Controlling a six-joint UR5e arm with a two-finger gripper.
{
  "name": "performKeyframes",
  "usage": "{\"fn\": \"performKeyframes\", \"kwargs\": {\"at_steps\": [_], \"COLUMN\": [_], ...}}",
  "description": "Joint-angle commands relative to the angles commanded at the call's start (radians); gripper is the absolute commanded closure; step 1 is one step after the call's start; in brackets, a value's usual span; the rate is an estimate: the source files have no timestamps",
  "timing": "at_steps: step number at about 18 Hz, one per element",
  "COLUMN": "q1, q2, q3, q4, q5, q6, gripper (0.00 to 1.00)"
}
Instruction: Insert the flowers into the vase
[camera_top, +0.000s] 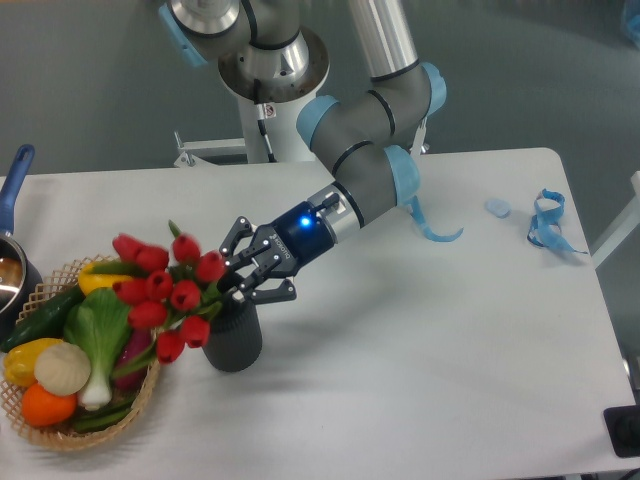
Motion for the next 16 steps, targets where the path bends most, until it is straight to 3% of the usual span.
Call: {"fn": "performKeyframes", "kwargs": {"at_steps": [2,8,13,16], "q1": [0.009,0.069,0.159,0.221], "q2": [0.000,0.037,0.123,0.158], "q3": [0.005,0.044,0.058,0.098], "q4": [0.000,0.008,0.006,0.009], "q5": [0.000,0.012,0.221,0.242], "q6": [0.012,0.028,0.029,0.022], "gripper": [0.00,0.00,0.00,0.00]}}
